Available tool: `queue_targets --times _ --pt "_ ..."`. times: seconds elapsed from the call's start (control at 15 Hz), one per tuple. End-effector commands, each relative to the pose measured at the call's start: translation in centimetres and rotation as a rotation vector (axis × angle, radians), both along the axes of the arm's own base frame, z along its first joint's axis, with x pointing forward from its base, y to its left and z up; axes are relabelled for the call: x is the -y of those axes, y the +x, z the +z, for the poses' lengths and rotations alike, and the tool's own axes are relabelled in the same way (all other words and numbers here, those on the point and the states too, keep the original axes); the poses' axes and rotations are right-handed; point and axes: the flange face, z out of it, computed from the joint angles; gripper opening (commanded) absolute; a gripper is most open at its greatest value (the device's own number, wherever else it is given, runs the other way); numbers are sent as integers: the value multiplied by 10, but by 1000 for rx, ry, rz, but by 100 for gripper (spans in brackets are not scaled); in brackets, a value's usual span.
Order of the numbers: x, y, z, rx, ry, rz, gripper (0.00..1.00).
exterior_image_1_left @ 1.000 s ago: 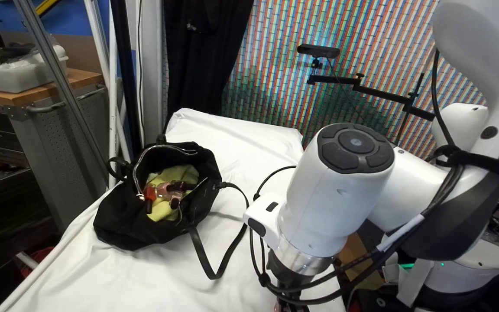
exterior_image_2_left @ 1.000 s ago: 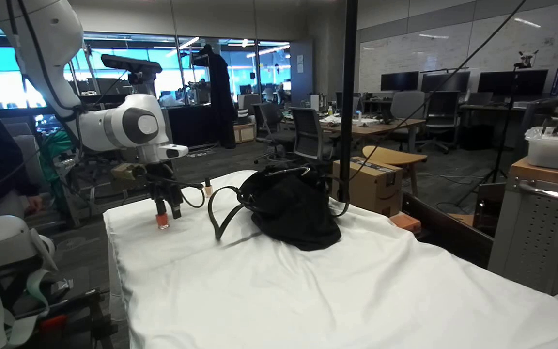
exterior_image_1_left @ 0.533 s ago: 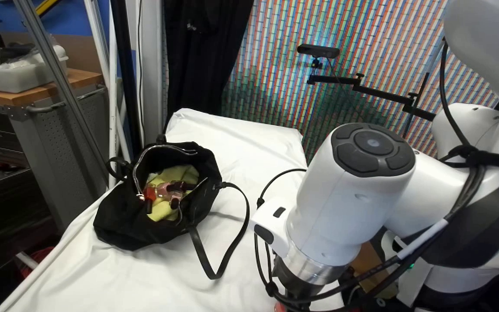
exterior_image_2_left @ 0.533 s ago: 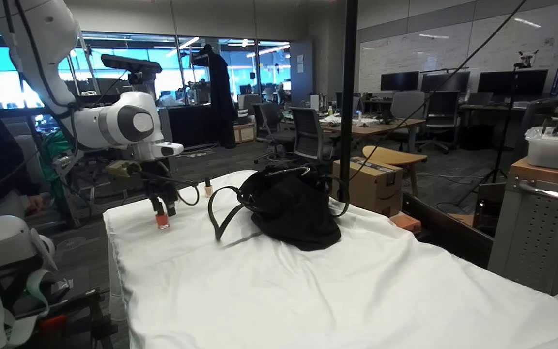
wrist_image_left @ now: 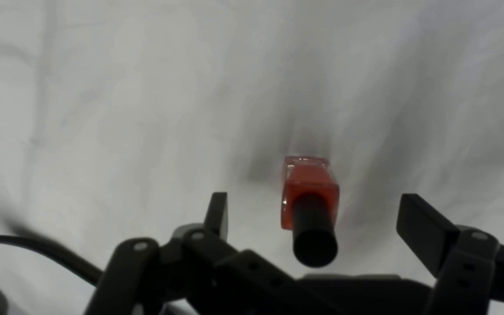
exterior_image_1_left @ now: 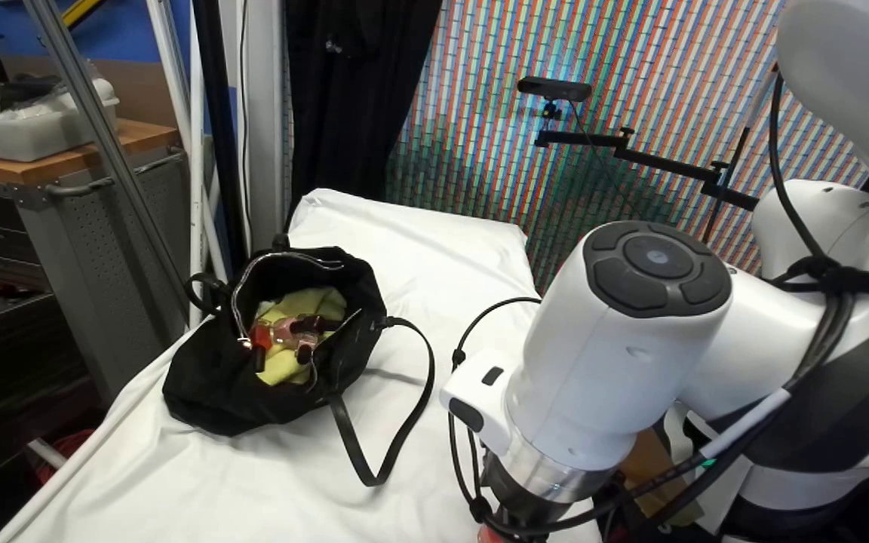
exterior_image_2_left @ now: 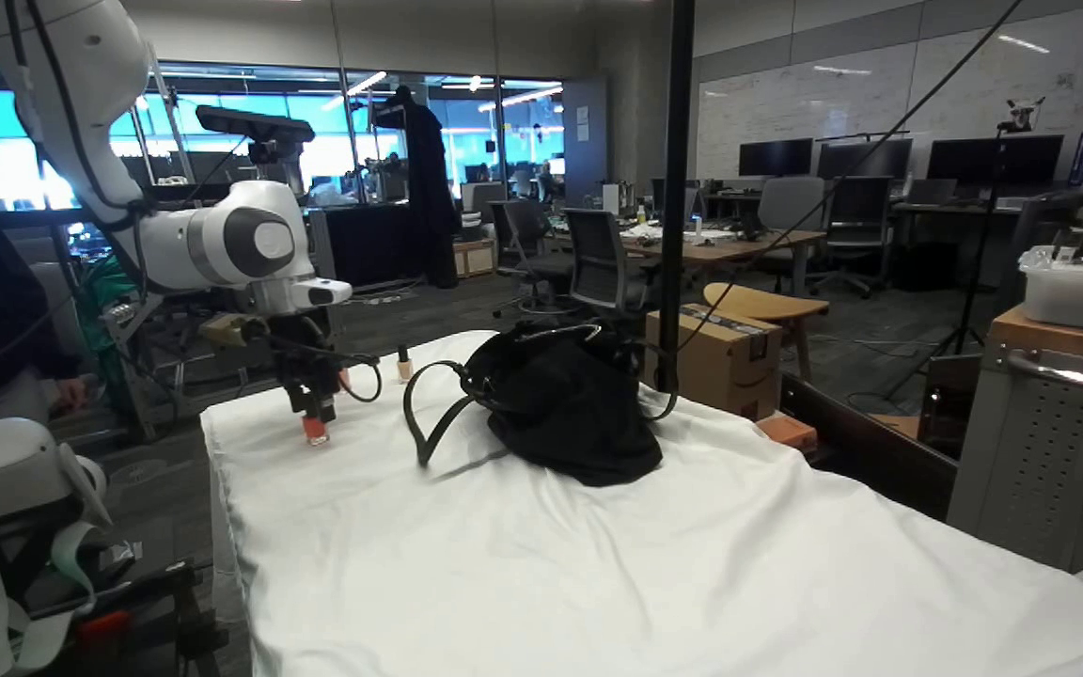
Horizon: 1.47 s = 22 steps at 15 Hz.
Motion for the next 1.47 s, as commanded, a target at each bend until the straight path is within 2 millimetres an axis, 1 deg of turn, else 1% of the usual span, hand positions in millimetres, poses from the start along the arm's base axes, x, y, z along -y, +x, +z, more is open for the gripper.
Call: queue_targets --times 0.0,0.53,0.87,0.93,1.0,1.07,1.13,1.4 --pt "3 -3 2 -3 8 5 100" --pt "11 1 -13 -15 9 12 100" --pt "16 4 -17 -26 11 16 100" --pt "16 4 -17 -30 10 19 97" --pt "16 5 -17 -32 8 21 81" --pt "16 5 -17 -33 9 23 73" --pt "16 5 -17 -33 9 27 71" --pt "17 5 -18 -36 14 37 42"
